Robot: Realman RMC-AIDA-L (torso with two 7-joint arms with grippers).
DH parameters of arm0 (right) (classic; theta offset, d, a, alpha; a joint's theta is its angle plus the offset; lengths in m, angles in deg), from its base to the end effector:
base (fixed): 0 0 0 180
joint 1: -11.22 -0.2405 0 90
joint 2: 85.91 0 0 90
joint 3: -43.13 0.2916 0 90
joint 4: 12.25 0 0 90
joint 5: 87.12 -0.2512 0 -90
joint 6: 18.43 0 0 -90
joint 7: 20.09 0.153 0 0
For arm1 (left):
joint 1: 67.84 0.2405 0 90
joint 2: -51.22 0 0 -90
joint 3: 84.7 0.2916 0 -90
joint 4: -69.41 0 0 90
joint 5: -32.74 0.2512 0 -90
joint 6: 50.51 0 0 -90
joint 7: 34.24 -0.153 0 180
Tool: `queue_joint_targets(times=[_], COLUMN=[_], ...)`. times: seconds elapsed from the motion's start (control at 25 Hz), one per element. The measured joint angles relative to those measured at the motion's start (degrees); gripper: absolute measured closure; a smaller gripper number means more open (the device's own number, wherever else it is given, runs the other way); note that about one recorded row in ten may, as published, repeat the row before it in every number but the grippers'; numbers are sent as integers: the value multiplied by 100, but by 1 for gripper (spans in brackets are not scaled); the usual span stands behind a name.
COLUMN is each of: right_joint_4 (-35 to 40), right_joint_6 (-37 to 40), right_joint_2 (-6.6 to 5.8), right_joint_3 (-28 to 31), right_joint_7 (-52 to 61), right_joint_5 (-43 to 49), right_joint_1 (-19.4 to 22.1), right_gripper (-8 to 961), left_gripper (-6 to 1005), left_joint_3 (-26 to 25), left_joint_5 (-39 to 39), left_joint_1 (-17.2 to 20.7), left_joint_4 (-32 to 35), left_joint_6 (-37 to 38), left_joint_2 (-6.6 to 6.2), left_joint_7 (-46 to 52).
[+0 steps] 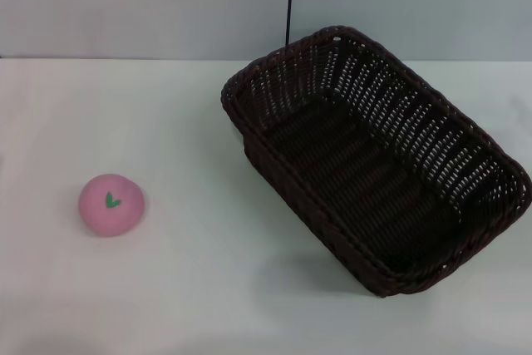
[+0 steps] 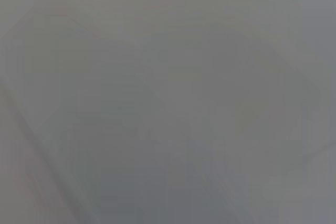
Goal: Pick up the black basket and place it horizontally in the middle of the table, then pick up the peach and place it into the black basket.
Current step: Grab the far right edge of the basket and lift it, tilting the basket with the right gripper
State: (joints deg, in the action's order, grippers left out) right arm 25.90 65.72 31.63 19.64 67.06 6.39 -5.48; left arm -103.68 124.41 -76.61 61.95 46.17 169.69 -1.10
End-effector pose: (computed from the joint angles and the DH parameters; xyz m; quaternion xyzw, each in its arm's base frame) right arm 0.4098 0.3339 0.0804 -0.7414 0.3833 0.4128 0.3647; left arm -0.4381 0.2243 0.0060 -0.4956 -0.2996 -0.4942 0.6484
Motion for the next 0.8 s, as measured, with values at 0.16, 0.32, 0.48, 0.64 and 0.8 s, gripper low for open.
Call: queue_joint_targets(times=[0.16,0.32,0.48,0.64,0.8], right_joint_4=[1607,2934,3185,3144,3033], right_joint_6=[799,1612,2215,2434,2388], right_joint_2=[-98,-350,-617,-723,-763], right_joint_3=[33,40,-4,-157,-912], right_joint_7=[1738,3226,3809,3951,4056], right_joint_5=[1207,2451,3451,4011,4517], right_joint_1=[-92,-581,-1251,-1667,-2022], right_gripper=[398,407,416,426,435], left_gripper=[242,245,244,244,244], left_joint_3=[0,0,0,14,29], left_joint_5=[0,0,6,11,15], left_joint_1=[-50,-103,-125,-124,-95], left_joint_4=[0,0,0,-1,0], left_joint_6=[-39,-90,-122,-123,-124], left_joint_2=[-5,-8,-9,-1,6], left_joint_7=[0,0,0,0,0])
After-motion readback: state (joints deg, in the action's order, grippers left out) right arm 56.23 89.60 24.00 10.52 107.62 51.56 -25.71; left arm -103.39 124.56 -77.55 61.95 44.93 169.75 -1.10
